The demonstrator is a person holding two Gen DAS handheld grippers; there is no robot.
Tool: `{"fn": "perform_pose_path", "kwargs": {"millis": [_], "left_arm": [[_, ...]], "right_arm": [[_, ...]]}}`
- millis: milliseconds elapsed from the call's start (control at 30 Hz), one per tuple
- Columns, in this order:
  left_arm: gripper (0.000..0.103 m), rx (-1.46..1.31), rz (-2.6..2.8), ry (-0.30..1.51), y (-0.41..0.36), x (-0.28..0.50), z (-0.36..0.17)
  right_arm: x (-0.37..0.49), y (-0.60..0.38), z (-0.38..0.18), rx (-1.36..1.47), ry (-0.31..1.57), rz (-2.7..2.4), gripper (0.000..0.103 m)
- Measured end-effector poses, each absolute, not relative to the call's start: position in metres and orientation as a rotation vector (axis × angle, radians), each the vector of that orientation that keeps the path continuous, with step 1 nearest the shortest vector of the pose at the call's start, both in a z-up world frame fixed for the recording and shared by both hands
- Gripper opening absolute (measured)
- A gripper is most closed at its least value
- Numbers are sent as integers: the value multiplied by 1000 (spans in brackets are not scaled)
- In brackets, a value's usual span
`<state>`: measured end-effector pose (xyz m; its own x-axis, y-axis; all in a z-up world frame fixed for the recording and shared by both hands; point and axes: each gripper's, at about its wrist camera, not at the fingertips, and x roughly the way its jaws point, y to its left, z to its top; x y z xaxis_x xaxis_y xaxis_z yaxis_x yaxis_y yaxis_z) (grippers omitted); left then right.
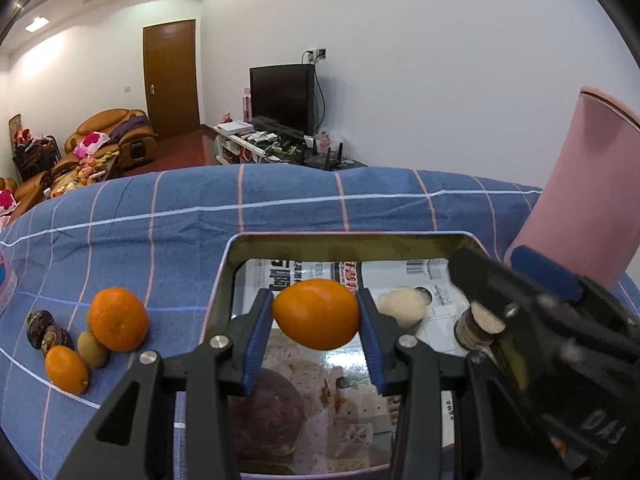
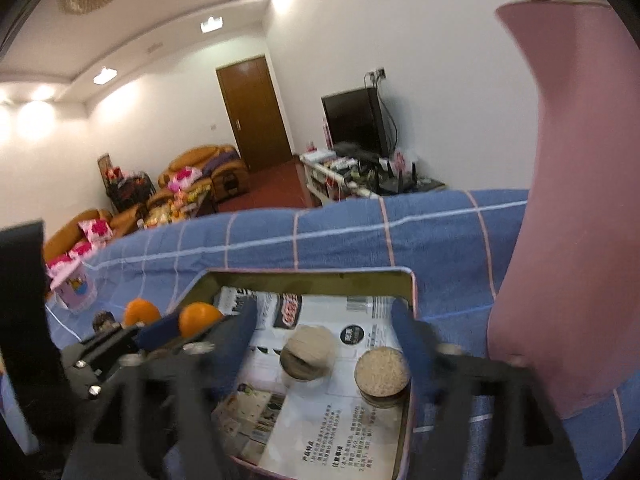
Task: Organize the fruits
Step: 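Carry the orange and flat tin into the pink box and release both, then withdraw both open tools from the box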
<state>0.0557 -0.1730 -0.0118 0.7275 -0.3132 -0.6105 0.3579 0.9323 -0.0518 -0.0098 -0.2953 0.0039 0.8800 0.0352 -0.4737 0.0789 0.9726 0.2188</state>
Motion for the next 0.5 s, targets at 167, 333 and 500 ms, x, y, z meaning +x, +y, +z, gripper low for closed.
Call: {"fn": "perform_pose_path", "kwargs": {"millis": [167,333,500], "left_arm": [[57,78,-345,649,-174,53,-12],[98,103,-310,585,-177,42,-8],[102,115,-304,565,-178,39,-5]], "right_arm": [[-15,-295,9,211,455,-87,77],[-22,-299,13,202,424,-161,77],[-20,-308,10,222,456,-221,77]]}}
